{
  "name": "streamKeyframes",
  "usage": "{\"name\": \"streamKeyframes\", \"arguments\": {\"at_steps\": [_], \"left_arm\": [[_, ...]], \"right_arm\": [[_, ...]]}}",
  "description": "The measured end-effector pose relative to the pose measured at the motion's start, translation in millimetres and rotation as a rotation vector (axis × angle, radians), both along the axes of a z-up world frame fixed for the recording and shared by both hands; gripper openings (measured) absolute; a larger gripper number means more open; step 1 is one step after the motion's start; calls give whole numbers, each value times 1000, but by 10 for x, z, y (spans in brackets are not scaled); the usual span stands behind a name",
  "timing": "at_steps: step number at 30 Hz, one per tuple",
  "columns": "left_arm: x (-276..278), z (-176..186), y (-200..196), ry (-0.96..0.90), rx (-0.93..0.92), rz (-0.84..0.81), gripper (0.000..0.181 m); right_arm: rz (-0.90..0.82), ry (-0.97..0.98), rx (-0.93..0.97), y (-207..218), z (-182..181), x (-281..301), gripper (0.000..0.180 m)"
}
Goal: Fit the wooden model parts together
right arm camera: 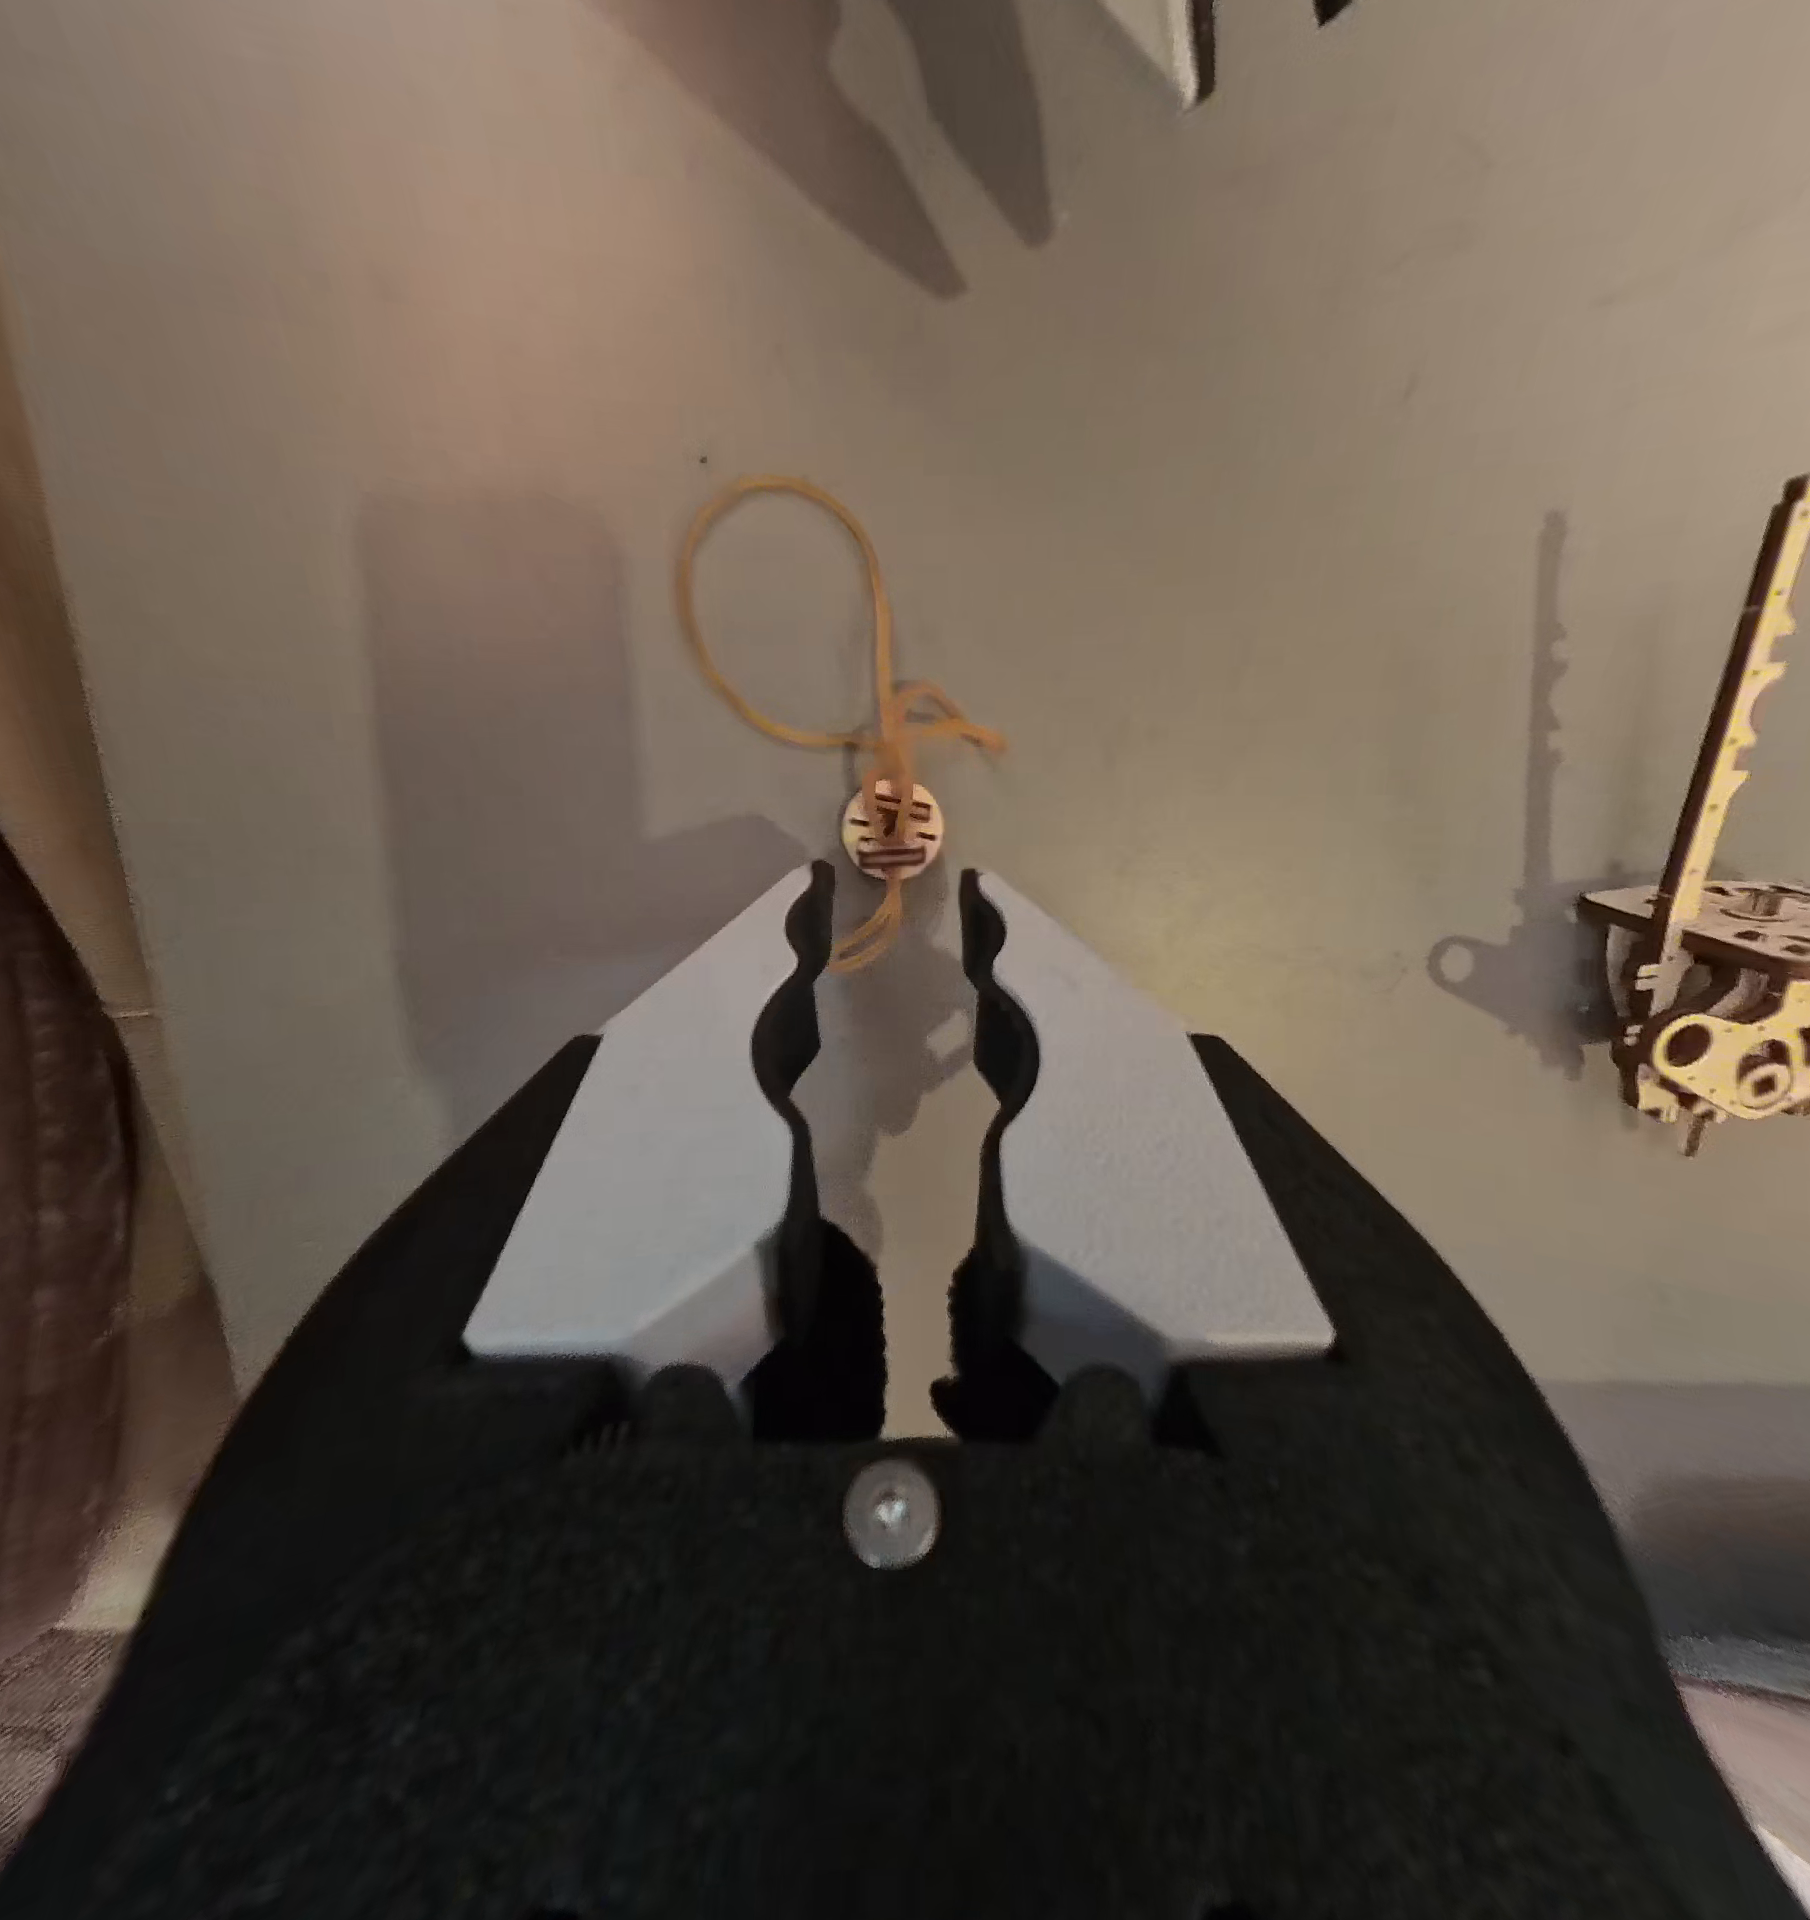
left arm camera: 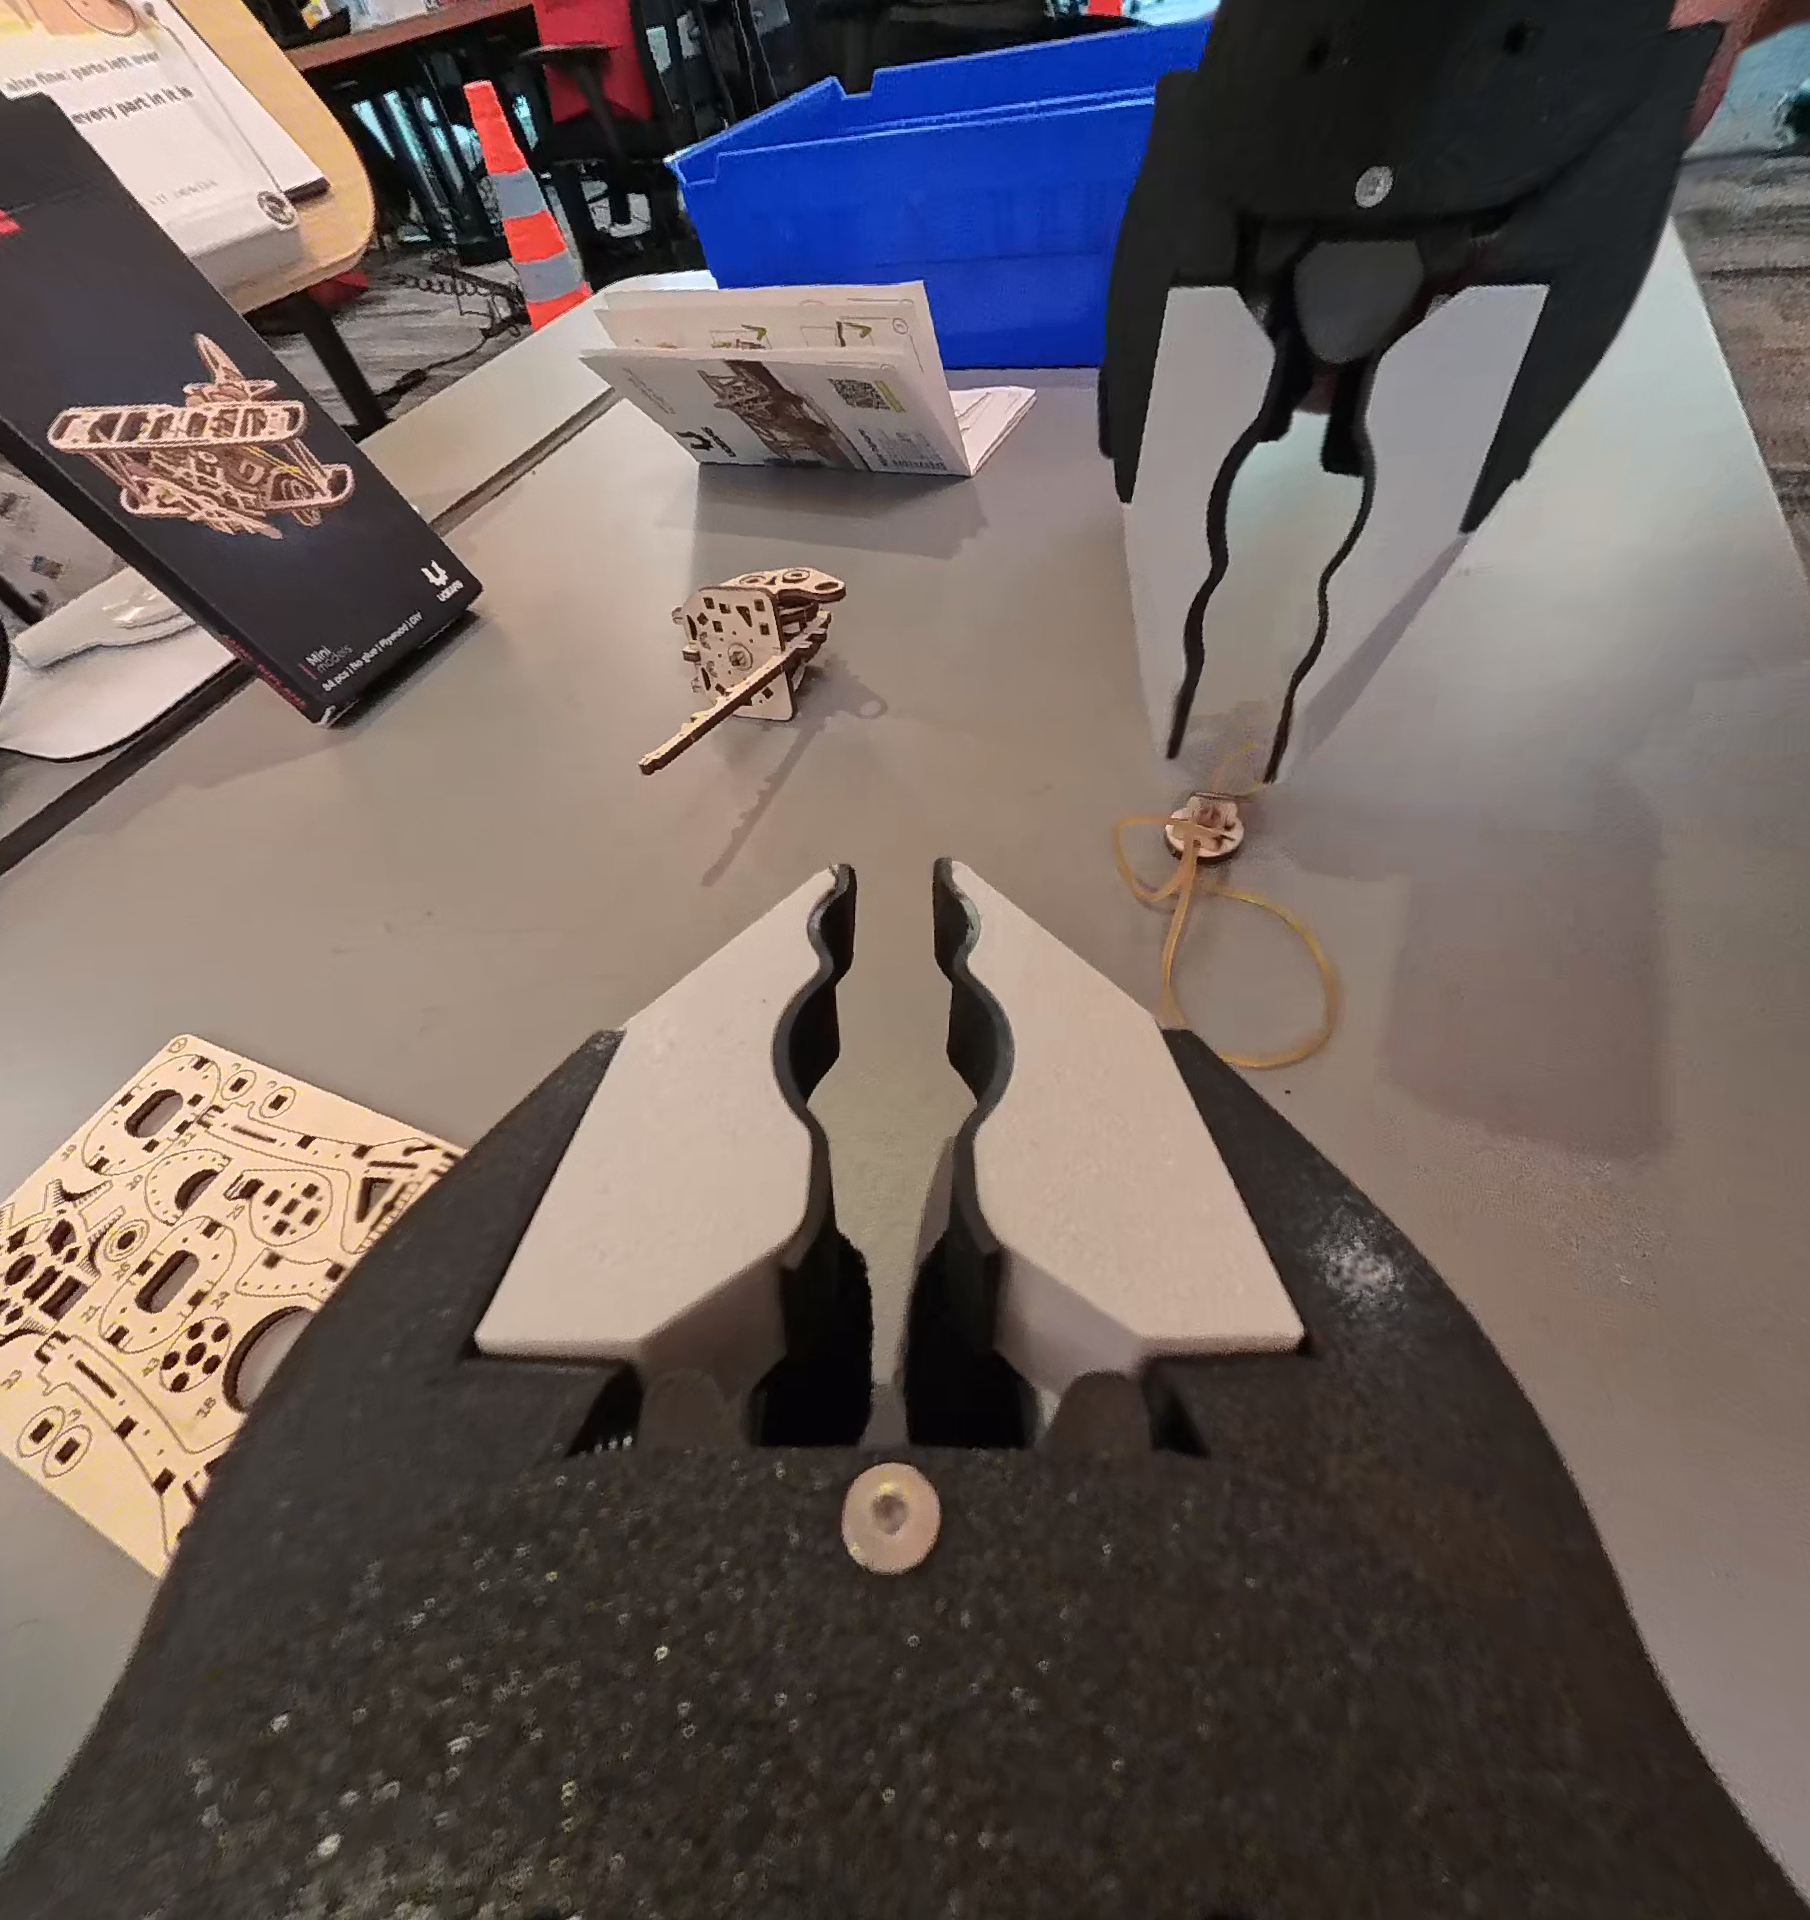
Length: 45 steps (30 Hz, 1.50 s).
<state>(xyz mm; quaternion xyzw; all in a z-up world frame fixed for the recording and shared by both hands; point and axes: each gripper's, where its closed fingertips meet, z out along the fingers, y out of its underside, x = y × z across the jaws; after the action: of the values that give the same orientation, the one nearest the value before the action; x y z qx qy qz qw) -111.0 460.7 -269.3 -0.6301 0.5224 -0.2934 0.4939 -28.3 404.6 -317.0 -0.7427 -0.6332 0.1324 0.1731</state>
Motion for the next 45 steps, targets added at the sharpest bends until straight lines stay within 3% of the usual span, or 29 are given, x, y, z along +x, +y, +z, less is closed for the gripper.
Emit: {"name": "streamKeyframes", "arguments": {"at_steps": [1, 4, 21, 28, 33, 40, 45], "left_arm": [[5, -14, -1, 9, 2, 0, 13], [10, -26, 1, 16, 1, 1, 13], [6, -26, 14, 11, -15, 4, 13], [10, -33, 11, 16, -13, 2, 13], [10, -31, 10, 16, -10, 2, 13], [14, -39, 10, 21, -9, 2, 13], [16, -44, 9, 25, -7, 2, 13]], "right_arm": [[13, 21, 9, -3, -8, -7, 24], [58, 94, 42, -15, 4, -67, 19], [94, 75, 15, -38, -93, -64, 9], [68, 71, 8, -52, -42, -77, 16], [-57, 74, -32, -46, -13, -43, 28], [-351, 136, -92, -25, 2, -48, 29], [-469, 160, -128, -52, 19, -75, 31]]}}
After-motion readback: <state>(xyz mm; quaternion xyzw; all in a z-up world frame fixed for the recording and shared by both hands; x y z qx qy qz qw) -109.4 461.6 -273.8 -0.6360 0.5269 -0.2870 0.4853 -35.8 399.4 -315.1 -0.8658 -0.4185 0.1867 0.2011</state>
